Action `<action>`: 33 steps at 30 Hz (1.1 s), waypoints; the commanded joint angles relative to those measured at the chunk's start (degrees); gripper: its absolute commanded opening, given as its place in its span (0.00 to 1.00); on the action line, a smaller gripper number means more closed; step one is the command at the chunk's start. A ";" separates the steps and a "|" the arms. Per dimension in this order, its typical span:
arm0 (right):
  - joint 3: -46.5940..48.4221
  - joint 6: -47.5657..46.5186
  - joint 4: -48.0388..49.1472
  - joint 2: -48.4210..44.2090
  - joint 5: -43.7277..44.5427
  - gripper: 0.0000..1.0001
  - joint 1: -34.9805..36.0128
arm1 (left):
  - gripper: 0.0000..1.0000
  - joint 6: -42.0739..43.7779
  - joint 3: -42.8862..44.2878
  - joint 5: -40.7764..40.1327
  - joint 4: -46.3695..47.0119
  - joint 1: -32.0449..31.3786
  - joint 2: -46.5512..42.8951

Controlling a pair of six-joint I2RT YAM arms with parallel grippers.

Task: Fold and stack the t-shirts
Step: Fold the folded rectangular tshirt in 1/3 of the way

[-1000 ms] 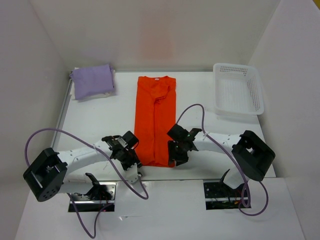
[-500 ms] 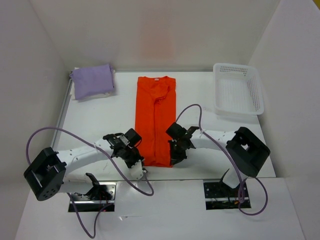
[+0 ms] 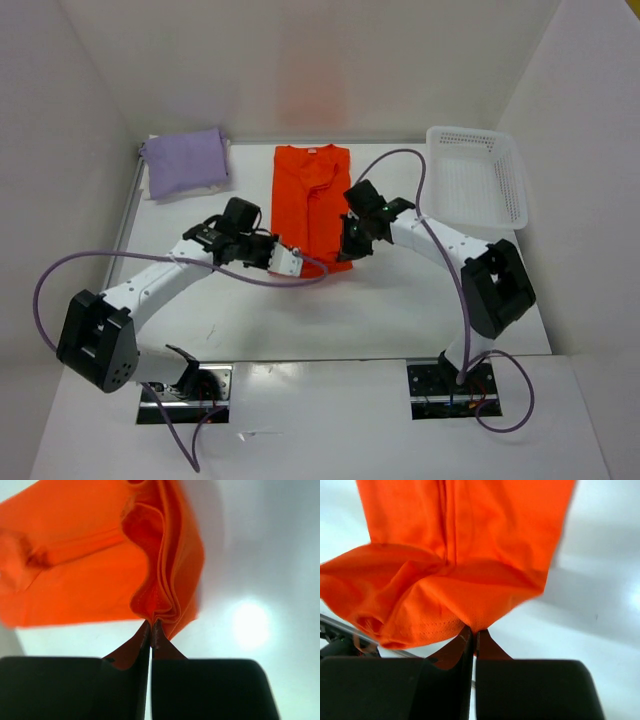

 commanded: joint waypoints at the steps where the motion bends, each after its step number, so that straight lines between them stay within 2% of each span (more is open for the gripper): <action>1: 7.86 -5.44 -1.58 5.06 -0.04 0.00 -2.39 | 0.00 -6.28 4.68 3.00 5.58 4.81 1.91; 9: 27.20 -10.19 -3.60 18.93 -1.18 0.00 -8.28 | 0.00 -11.64 9.95 3.53 19.01 9.48 9.55; 17: 34.78 -10.72 -4.40 25.28 -3.55 0.00 -12.42 | 0.00 -12.18 12.15 3.53 28.60 9.48 16.67; 26: 41.03 -11.78 -5.98 32.93 -5.84 0.00 -14.79 | 0.00 -11.48 13.21 1.77 33.80 11.15 22.12; 27: 41.64 -11.78 -5.98 33.46 -5.84 0.05 -14.79 | 0.03 -11.48 13.21 1.77 34.58 11.15 22.64; 28: 41.65 -11.78 -5.98 34.16 -5.84 0.15 -15.32 | 0.08 -10.95 13.21 1.77 34.59 11.67 22.65; 29: 42.26 -11.78 -5.98 34.16 -6.36 0.40 -15.32 | 0.12 -10.95 12.69 1.77 35.20 11.68 22.65; 30: 43.13 -11.78 -5.98 35.03 -6.37 0.45 -15.93 | 0.19 -10.34 12.68 1.77 35.21 11.68 23.35; 31: 43.66 -11.78 -5.98 35.91 -6.37 0.48 -15.94 | 0.33 -9.72 12.16 1.77 35.73 11.68 23.35; 32: 45.67 -12.65 -6.85 36.44 -6.89 0.50 -15.94 | 0.50 -9.72 11.55 1.17 36.34 11.68 23.35; 33: 46.82 -13.27 -7.47 36.45 -6.11 0.54 -15.94 | 0.56 -9.72 11.02 0.03 38.18 11.68 23.35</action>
